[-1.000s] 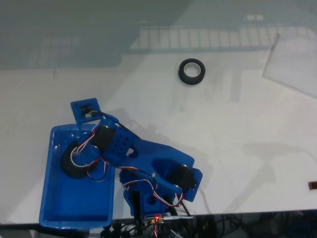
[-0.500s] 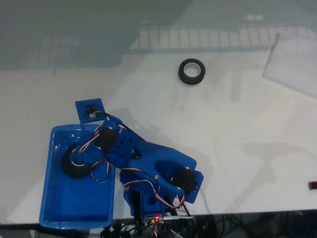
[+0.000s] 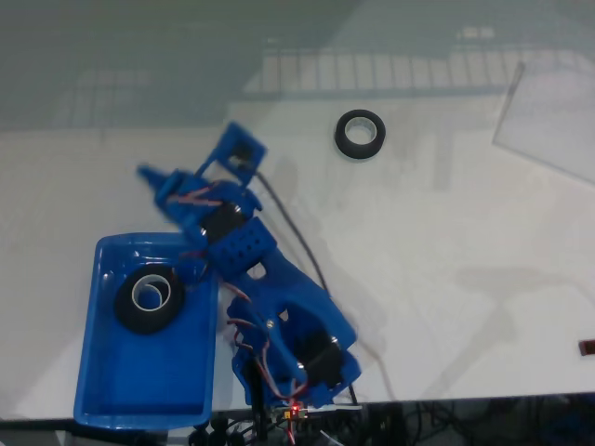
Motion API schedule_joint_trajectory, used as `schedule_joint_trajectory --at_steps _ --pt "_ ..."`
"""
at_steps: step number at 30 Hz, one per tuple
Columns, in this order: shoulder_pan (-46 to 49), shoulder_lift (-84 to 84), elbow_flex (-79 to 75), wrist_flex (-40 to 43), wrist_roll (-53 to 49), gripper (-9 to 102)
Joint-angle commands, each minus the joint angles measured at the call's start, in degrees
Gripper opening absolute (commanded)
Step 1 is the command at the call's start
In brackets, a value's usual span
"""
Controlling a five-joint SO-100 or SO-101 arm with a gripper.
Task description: Grasp all tape and put them in the bin.
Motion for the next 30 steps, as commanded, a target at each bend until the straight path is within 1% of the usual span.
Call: schedule_joint_trajectory --at_steps 1,6,10,15,22,27,30 --pt "10.1 -3.5 -3.4 -5.9 9.0 38" --pt "22.5 -13.2 -10.6 -5.7 17.3 37" --pt "31.8 -24.8 -21.4 0.7 20.5 37" --pt "40.9 -38.8 -34.7 7.9 20.0 38" --pt "48.7 -56.2 -50.5 16.6 18.7 37" --pt "50.9 -67.6 -62.1 23.0 18.7 35" --pt "51.6 -73.8 -69.0 25.5 18.8 35"
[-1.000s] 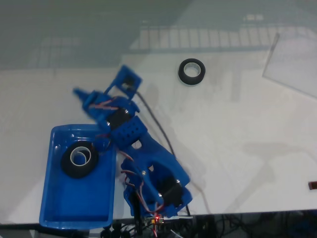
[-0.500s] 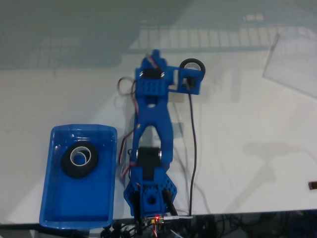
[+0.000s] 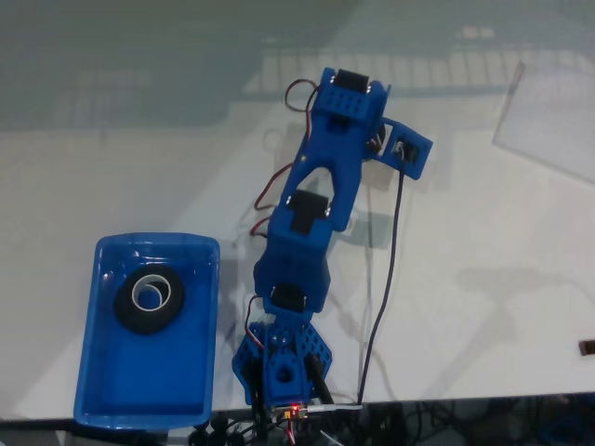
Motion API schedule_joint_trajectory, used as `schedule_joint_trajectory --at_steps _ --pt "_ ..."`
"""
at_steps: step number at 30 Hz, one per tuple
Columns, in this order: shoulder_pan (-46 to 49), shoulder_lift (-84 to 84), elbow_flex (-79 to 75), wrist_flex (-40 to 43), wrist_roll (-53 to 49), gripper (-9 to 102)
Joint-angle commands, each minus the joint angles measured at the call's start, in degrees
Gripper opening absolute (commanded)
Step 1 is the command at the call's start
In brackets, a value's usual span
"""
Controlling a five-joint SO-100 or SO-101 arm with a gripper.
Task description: Grasp all tape and put them in the bin.
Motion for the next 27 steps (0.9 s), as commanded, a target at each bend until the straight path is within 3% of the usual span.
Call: schedule_joint_trajectory --at_steps 1,20,27 --pt "0.7 -5.1 -9.5 2.5 -0.3 35" --pt "0.7 -25.1 -25.7 6.4 -0.2 26" --pt "2.1 -33.1 -36.9 10.8 1.1 10"
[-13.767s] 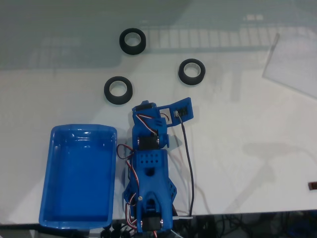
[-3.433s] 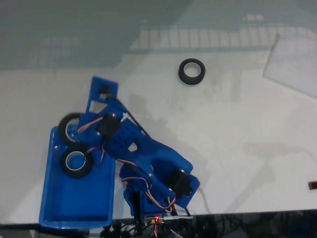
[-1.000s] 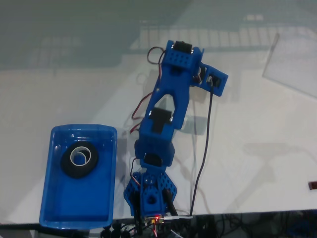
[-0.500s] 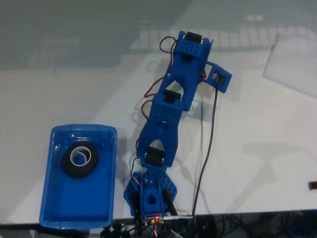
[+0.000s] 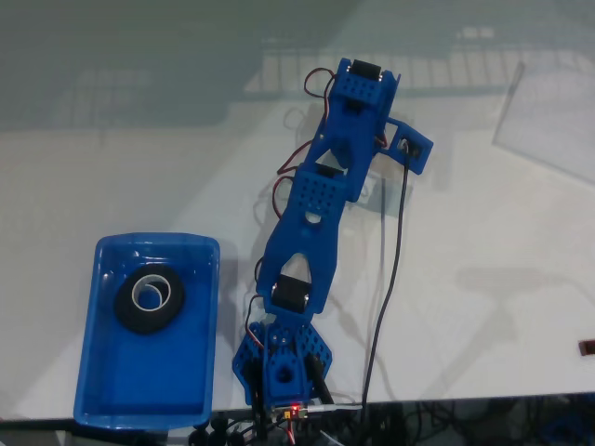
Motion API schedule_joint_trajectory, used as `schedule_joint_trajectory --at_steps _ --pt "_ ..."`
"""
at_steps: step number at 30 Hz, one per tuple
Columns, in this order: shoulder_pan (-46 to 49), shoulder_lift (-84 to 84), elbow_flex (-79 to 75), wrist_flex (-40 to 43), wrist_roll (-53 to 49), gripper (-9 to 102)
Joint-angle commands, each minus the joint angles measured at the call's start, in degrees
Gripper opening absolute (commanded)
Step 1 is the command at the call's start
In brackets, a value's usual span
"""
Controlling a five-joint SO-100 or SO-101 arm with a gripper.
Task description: Grasp all tape and put them in the bin.
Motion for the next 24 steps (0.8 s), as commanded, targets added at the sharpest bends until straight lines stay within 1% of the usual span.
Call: schedule_joint_trajectory --at_steps 1,5,7,15,18,24 --pt "1.1 -2.0 -6.1 1.3 0.5 7" --pt "1.1 -3.0 -7.1 2.0 0.2 4" --pt "1.1 -2.6 -7.2 1.9 0.2 0" --pt "1.1 1.1 -6.5 2.8 -0.8 0" --pt "-0.1 5.6 -5.1 4.9 -2.0 0" --pt "-5.8 22.1 7.3 5.3 -4.8 0"
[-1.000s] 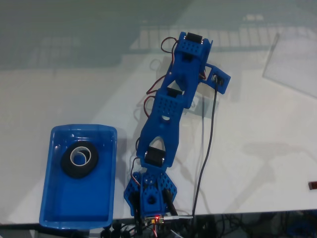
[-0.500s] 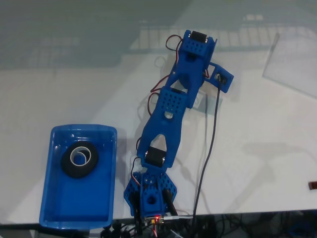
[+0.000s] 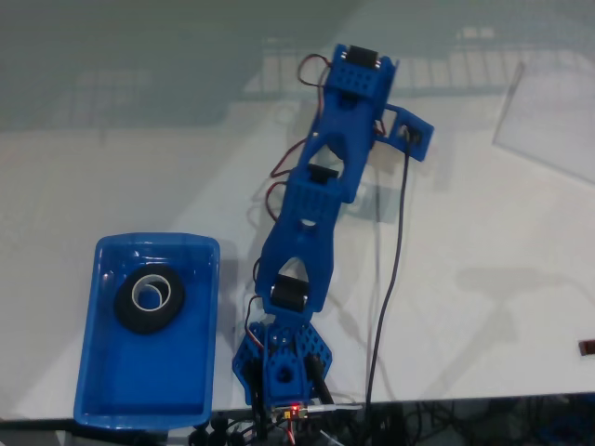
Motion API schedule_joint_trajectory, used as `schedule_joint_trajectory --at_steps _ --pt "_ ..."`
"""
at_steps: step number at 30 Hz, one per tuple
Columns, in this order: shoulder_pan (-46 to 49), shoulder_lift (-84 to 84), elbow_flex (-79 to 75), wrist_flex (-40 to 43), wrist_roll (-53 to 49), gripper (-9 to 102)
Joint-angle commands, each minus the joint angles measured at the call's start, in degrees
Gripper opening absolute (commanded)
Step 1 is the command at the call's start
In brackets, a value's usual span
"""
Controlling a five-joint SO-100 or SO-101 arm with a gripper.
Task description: Grasp all tape and put them in the bin.
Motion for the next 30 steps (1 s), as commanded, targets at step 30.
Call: schedule_joint_trajectory --at_steps 30 --pt "-64.6 84.7 63.8 -4.7 -35.5 0"
